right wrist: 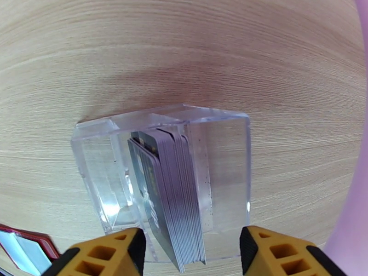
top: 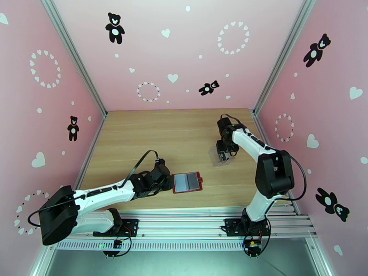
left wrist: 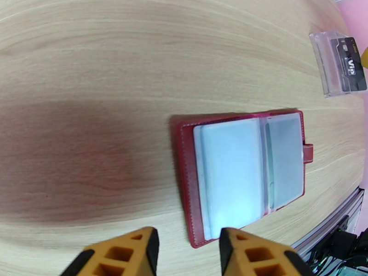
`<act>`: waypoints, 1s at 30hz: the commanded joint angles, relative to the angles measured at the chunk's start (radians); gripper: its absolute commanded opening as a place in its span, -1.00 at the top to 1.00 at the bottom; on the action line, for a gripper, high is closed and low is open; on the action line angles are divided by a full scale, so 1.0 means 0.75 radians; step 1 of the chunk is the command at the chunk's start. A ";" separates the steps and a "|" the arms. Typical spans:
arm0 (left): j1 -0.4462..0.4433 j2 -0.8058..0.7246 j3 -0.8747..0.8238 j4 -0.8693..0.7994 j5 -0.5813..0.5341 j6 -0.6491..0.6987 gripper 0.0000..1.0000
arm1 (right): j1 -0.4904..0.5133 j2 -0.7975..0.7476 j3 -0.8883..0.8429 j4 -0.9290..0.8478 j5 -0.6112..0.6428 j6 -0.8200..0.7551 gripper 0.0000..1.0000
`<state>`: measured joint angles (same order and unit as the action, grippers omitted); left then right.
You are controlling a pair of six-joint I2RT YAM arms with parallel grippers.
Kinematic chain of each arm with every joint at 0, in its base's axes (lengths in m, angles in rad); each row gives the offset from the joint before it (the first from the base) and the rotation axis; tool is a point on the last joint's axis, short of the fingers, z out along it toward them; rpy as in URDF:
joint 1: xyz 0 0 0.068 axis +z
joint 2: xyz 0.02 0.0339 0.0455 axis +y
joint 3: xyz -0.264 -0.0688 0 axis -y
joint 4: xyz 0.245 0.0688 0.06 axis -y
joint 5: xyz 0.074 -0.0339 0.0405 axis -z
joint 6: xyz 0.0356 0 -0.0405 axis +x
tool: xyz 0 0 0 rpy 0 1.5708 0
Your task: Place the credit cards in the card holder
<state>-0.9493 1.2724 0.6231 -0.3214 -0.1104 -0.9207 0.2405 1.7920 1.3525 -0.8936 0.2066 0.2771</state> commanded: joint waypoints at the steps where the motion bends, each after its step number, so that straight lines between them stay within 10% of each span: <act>1: 0.012 0.026 -0.015 0.036 0.032 0.017 0.18 | -0.006 0.062 0.048 -0.050 0.035 -0.012 -0.15; 30: 0.014 0.030 -0.017 0.034 0.039 0.015 0.15 | -0.054 -0.054 0.025 -0.050 0.133 0.042 0.25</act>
<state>-0.9482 1.2858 0.6212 -0.3035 -0.1009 -0.9203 0.2085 1.8015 1.3758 -0.9104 0.2813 0.2974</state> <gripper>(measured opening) 0.424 0.386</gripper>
